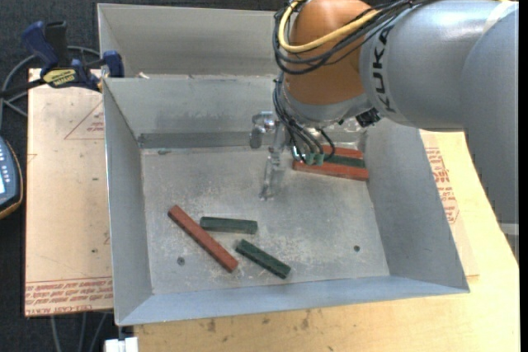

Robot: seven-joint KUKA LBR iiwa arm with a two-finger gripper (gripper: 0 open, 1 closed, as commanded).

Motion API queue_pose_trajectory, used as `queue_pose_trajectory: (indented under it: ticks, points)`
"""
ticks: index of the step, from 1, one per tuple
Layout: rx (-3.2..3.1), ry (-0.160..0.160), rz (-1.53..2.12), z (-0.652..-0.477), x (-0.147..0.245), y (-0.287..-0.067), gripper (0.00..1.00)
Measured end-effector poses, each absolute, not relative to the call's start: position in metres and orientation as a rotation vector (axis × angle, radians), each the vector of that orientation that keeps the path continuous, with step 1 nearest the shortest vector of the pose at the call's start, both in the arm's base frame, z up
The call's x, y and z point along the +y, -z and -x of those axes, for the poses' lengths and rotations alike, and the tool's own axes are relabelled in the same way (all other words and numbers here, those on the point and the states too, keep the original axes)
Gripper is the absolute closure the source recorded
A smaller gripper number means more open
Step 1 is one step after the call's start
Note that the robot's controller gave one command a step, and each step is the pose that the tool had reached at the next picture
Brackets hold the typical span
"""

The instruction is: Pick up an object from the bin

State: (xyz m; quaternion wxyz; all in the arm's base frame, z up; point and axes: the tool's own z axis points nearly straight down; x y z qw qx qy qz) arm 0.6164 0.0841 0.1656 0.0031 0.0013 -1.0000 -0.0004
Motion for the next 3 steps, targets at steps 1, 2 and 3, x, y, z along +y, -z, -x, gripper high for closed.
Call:
queue_pose_trajectory:
  ticks: [1,2,3]
  points:
    - [-3.128,0.000,0.131,-0.568,0.083,-0.080,0.00]
    - [-3.137,0.002,0.188,-0.569,0.112,-0.071,0.00]
    - [-3.139,0.003,0.195,-0.569,0.111,-0.071,1.00]
